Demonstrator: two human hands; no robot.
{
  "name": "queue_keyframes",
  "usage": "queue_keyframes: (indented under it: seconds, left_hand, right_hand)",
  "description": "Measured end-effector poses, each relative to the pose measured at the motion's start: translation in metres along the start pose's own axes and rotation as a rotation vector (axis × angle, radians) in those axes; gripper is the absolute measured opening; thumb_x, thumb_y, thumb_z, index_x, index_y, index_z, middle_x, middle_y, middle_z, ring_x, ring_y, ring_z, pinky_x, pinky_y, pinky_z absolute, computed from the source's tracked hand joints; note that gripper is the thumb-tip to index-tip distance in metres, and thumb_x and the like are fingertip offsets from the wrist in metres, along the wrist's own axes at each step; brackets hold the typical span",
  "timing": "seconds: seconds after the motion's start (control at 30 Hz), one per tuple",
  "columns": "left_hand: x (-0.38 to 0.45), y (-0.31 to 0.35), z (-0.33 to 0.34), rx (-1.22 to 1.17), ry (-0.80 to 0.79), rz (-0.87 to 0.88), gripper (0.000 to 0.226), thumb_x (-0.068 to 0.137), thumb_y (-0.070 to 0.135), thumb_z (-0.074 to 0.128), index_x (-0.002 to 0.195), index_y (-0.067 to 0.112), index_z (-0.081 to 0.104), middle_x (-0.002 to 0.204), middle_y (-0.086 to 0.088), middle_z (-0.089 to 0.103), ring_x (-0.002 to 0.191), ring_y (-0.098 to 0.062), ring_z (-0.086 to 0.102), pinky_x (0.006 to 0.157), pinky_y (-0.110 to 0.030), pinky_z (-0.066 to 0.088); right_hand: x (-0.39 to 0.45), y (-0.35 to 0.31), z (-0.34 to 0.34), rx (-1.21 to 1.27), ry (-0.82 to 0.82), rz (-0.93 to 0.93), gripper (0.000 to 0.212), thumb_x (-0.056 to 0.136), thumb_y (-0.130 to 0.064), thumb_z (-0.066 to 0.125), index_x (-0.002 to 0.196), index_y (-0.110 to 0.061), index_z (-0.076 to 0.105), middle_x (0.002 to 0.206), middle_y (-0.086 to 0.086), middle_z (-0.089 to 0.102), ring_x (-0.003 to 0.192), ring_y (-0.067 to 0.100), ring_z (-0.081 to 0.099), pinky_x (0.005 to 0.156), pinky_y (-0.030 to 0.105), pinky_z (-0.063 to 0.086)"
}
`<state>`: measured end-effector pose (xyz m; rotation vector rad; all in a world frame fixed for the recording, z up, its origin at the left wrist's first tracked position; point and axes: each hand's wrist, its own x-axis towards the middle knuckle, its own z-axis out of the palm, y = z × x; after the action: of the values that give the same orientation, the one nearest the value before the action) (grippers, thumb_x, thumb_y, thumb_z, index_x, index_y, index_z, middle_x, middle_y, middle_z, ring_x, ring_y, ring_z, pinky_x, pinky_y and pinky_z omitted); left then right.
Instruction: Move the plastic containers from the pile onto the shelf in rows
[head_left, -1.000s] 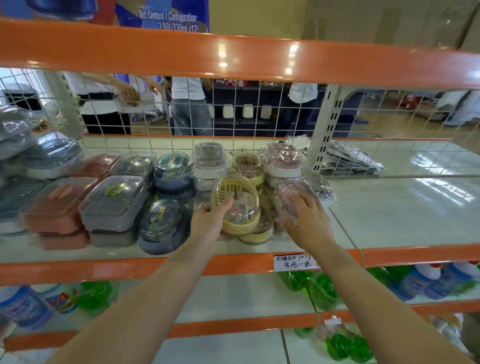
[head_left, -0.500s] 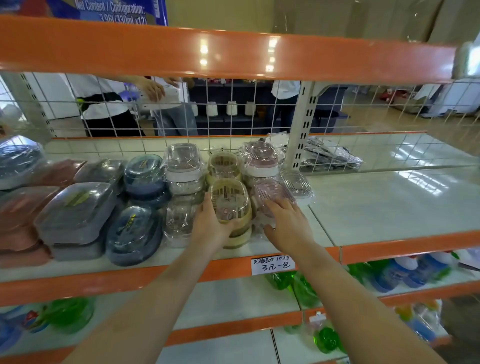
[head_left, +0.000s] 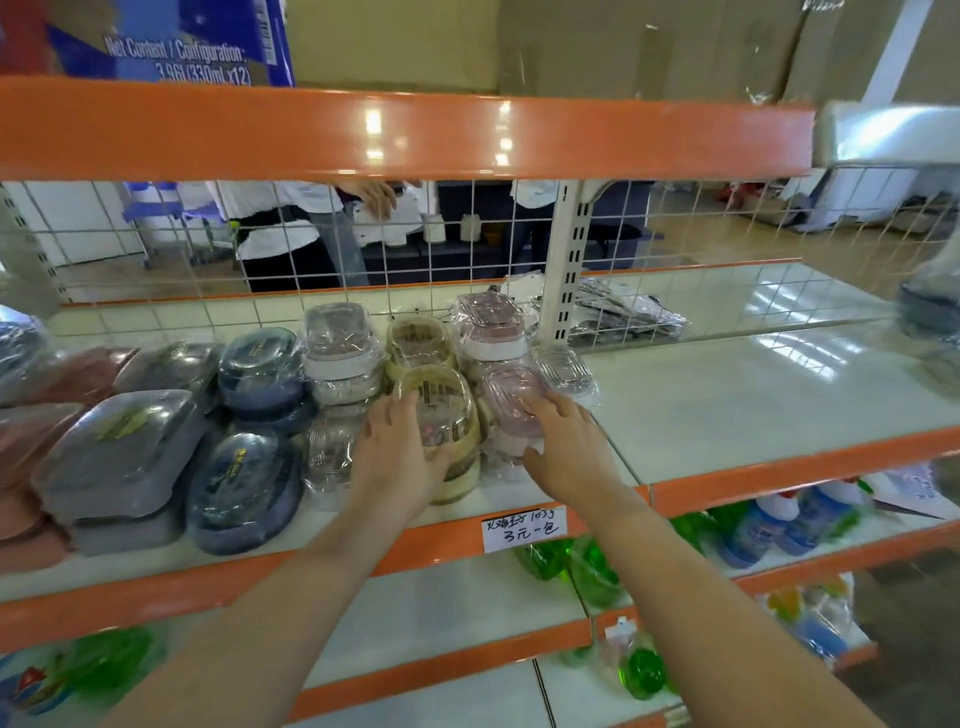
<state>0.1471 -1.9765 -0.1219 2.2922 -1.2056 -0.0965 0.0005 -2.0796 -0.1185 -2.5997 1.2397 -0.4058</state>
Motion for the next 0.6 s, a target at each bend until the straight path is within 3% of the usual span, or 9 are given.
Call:
queue_keyframes:
  seconds: [0.23,0.43,0.6]
  left_hand:
    - [-0.008,0.026,0.001,0.120,-0.053,0.185,0.054,0.093,0.030,0.052,0.142,0.020,0.032,0.144,-0.006,0.031,0.134,-0.026,0.030,0.108,-0.041,0.029]
    - [-0.010,0.083,0.017,0.097,-0.162,0.349,0.045,0.096,0.028,0.049,0.139,0.020,0.039,0.136,-0.001,0.043,0.121,-0.020,0.047,0.088,-0.030,0.039]
    - [-0.005,0.148,0.055,0.006,-0.295,0.452,0.040,0.095,0.026,0.051,0.134,0.021,0.044,0.126,0.001,0.050,0.113,-0.014,0.050,0.095,-0.033,0.042]
  right_hand:
    - [-0.032,0.043,-0.008,0.027,0.014,0.171,0.063,0.090,-0.016,0.052,0.147,-0.021,0.026,0.147,0.008,0.032,0.133,0.027,0.035,0.109,0.036,0.032]
    - [-0.057,0.099,-0.032,0.046,0.064,0.295,0.053,0.093,-0.016,0.049,0.143,-0.021,0.034,0.137,0.007,0.044,0.122,0.024,0.046,0.096,0.035,0.042]
    - [-0.067,0.169,-0.062,0.052,0.079,0.385,0.051,0.091,-0.012,0.046,0.141,-0.020,0.038,0.132,0.009,0.048,0.112,0.028,0.053,0.087,0.038,0.048]
